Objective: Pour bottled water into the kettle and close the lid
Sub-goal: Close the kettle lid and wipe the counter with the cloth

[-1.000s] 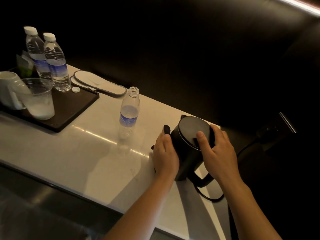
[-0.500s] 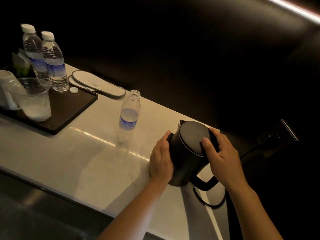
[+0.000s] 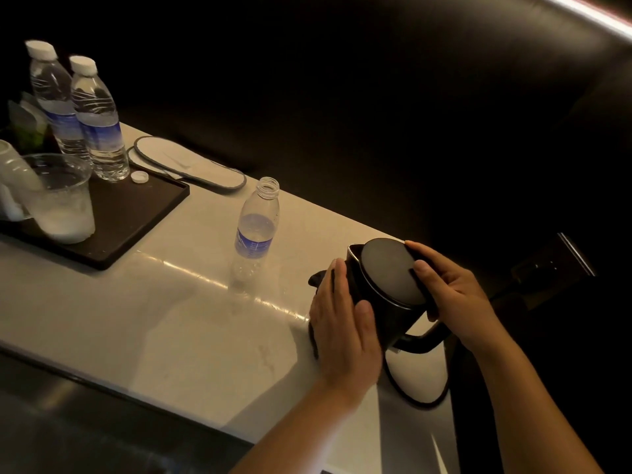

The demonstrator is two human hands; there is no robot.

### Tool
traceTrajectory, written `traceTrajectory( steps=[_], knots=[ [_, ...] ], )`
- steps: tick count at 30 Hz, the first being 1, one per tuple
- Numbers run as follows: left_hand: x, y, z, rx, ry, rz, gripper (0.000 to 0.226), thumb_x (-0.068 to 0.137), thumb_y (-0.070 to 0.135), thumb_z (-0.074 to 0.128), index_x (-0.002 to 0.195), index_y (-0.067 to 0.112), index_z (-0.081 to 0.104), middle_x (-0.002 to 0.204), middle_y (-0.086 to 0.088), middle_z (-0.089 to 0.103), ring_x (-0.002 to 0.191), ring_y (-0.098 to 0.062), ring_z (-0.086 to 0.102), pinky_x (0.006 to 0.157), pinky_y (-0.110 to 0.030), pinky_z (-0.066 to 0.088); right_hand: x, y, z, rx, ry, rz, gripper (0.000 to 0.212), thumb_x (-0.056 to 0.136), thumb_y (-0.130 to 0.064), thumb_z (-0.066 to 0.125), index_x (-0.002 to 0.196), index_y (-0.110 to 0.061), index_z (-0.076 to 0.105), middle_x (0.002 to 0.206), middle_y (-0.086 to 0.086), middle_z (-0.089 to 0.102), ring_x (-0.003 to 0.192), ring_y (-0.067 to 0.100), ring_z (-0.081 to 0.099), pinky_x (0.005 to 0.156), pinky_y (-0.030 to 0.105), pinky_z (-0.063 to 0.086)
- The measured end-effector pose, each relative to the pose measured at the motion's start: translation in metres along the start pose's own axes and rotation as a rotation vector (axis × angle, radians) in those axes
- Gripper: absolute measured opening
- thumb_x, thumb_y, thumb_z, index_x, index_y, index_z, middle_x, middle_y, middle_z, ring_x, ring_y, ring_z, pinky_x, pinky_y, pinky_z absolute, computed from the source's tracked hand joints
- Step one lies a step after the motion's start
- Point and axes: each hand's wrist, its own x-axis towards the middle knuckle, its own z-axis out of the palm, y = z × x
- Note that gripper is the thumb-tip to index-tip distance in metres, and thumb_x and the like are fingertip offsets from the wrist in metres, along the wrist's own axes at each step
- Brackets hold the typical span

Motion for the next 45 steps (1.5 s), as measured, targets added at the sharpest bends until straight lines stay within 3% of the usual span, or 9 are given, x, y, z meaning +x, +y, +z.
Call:
traceTrajectory(
  steps=[11, 19, 23, 27, 31, 34, 36, 40, 45],
  knots=[
    [0.032, -0.036, -0.013, -0.265, -0.139, -0.36, 0.046, 0.097, 0.06, 0.026, 0.132, 0.049, 0.055, 0.137, 0.008, 0.061, 0.127, -0.012, 0.056, 0.106, -0.051, 0.049, 0.003, -0.003, -0.001, 0.026, -0.022, 0.009, 0.042, 0.092, -0.059, 0.051, 0.133, -0.054, 0.057, 0.118, -0.026, 0.06, 0.072, 0.025, 0.061, 0.048, 0.022, 0.048],
    [0.027, -0.01, -0.002, -0.164, -0.057, -0.105, 0.049, 0.106, 0.056, 0.018, 0.15, 0.043, 0.036, 0.151, 0.01, 0.049, 0.14, -0.011, 0.045, 0.107, -0.05, 0.048, 0.006, 0.001, -0.002, 0.069, -0.023, 0.03, 0.036, 0.091, -0.057, 0.056, 0.126, -0.048, 0.059, 0.118, -0.014, 0.062, 0.079, 0.016, 0.068, 0.046, 0.023, 0.049],
    [0.031, -0.034, -0.008, -0.295, -0.14, -0.173, 0.049, 0.105, 0.051, 0.024, 0.145, 0.034, 0.048, 0.143, 0.005, 0.058, 0.132, -0.014, 0.053, 0.104, -0.048, 0.051, 0.009, 0.001, -0.003, 0.092, -0.02, 0.028, 0.034, 0.089, -0.058, 0.058, 0.121, -0.048, 0.063, 0.106, -0.022, 0.065, 0.07, 0.019, 0.066, 0.045, 0.023, 0.049],
    [0.056, -0.047, -0.016, -0.39, -0.378, -0.369, 0.048, 0.103, 0.048, 0.028, 0.127, 0.028, 0.064, 0.122, -0.004, 0.07, 0.116, -0.02, 0.064, 0.101, -0.05, 0.052, 0.01, 0.0, -0.003, 0.102, -0.011, 0.021, 0.037, 0.09, -0.056, 0.058, 0.124, -0.045, 0.064, 0.104, -0.024, 0.065, 0.062, 0.016, 0.062, 0.045, 0.025, 0.048],
    [0.098, -0.038, -0.022, -0.424, -0.622, -0.485, 0.049, 0.095, 0.048, 0.033, 0.077, 0.038, 0.078, 0.077, 0.011, 0.076, 0.079, 0.0, 0.071, 0.074, -0.025, 0.054, 0.01, 0.001, -0.002, 0.103, 0.003, 0.023, 0.041, 0.09, -0.054, 0.058, 0.128, -0.04, 0.064, 0.103, -0.023, 0.066, 0.064, 0.022, 0.062, 0.045, 0.025, 0.048],
    [0.114, -0.036, -0.021, -0.37, -0.69, -0.572, 0.046, 0.086, 0.051, 0.04, 0.063, 0.034, 0.076, 0.064, 0.012, 0.072, 0.074, -0.005, 0.069, 0.073, -0.03, 0.046, 0.009, 0.0, -0.001, 0.101, 0.01, 0.04, 0.041, 0.09, -0.054, 0.057, 0.128, -0.039, 0.063, 0.105, -0.018, 0.066, 0.07, 0.025, 0.063, 0.046, 0.024, 0.048],
    [0.115, -0.039, -0.019, -0.365, -0.693, -0.607, 0.045, 0.083, 0.052, 0.042, 0.062, 0.031, 0.075, 0.063, 0.011, 0.071, 0.08, -0.012, 0.065, 0.076, -0.033, 0.045, 0.007, 0.0, 0.0, 0.097, 0.025, 0.05, 0.04, 0.091, -0.054, 0.057, 0.127, -0.04, 0.063, 0.108, -0.014, 0.066, 0.072, 0.022, 0.064, 0.047, 0.023, 0.048],
    [0.098, -0.048, -0.02, -0.45, -0.679, -0.551, 0.05, 0.092, 0.049, 0.036, 0.067, 0.036, 0.077, 0.068, 0.012, 0.073, 0.071, 0.0, 0.07, 0.068, -0.021, 0.054, 0.003, 0.0, 0.003, 0.107, 0.055, 0.039, 0.035, 0.091, -0.054, 0.058, 0.124, -0.044, 0.064, 0.103, -0.021, 0.067, 0.07, 0.027, 0.063, 0.045, 0.022, 0.047],
    [0.073, -0.053, -0.019, -0.495, -0.513, -0.464, 0.046, 0.098, 0.044, 0.036, 0.108, 0.021, 0.074, 0.1, 0.0, 0.077, 0.098, -0.013, 0.07, 0.083, -0.026, 0.054, -0.006, 0.002, 0.013, 0.085, 0.172, -0.005, 0.022, 0.1, -0.046, 0.056, 0.12, -0.047, 0.065, 0.101, -0.027, 0.065, 0.072, 0.015, 0.065, 0.043, 0.023, 0.048]
  ],
)
